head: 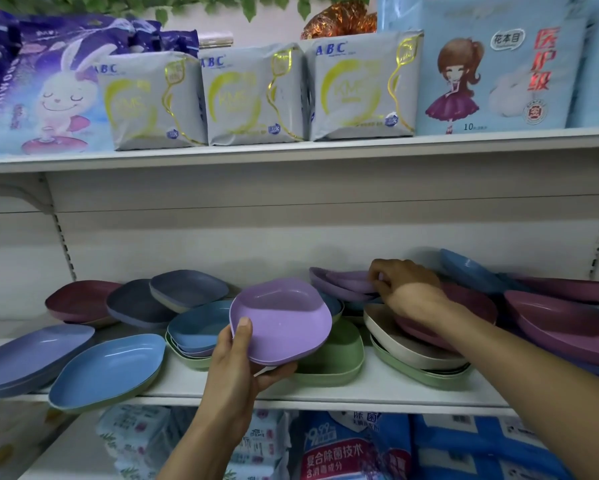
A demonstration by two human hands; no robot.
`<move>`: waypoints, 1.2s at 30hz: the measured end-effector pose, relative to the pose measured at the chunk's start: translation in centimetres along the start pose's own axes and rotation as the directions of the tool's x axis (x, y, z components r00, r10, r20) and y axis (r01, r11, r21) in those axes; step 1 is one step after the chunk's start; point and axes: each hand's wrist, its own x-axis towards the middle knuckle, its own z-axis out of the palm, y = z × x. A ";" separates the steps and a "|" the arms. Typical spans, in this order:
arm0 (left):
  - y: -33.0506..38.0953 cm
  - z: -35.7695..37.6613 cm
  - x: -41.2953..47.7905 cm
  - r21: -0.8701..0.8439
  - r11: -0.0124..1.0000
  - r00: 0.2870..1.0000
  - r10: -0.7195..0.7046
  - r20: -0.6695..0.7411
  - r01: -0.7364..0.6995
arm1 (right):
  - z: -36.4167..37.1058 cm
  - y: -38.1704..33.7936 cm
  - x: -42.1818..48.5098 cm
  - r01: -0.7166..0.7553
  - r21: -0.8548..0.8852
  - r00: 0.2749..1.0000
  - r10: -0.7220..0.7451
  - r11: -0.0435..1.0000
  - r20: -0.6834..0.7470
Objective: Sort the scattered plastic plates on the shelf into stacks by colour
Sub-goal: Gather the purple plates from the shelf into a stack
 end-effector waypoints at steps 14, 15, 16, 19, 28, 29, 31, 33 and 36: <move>-0.2 1.1 -1.0 0.009 0.999 0.999 -0.033 0.021 0.032 | -0.4 2.6 -0.8 -0.401 0.673 0.873 0.483 0.622 0.074; -0.1 1.0 -1.1 0.008 0.999 0.999 -0.031 0.020 0.031 | -0.5 2.5 -0.9 -0.376 0.703 0.872 0.487 0.603 0.049; -0.1 1.0 -1.2 0.010 1.000 0.999 -0.029 0.019 0.029 | -0.6 2.3 -1.0 -0.347 0.730 0.876 0.482 0.589 0.027; -0.2 1.0 -1.6 0.041 0.999 1.000 -0.004 0.024 0.003 | -0.9 1.0 -1.5 -0.244 0.747 0.912 0.408 0.618 -0.041; 0.3 0.7 -2.7 0.015 1.000 0.998 0.019 0.055 -0.020 | -1.0 -6.0 -5.6 0.080 0.507 0.965 0.061 0.858 -0.256; 0.3 0.6 -2.7 0.008 1.000 0.999 0.016 0.051 -0.017 | -0.7 -6.6 -5.9 0.097 0.484 0.967 0.031 0.870 -0.251; 0.3 0.3 -2.7 -0.003 1.000 0.999 0.017 0.036 -0.017 | -0.1 -7.7 -6.5 0.130 0.432 0.974 -0.033 0.893 -0.225; 0.3 -0.1 -2.6 -0.016 1.000 1.000 0.017 0.017 -0.017 | 0.5 -8.4 -6.7 0.159 0.385 0.979 -0.096 0.909 -0.178; 0.5 -1.4 -2.3 -0.027 1.000 0.999 0.006 -0.034 -0.007 | 0.6 -8.3 -6.3 0.164 0.406 0.982 -0.112 0.899 -0.149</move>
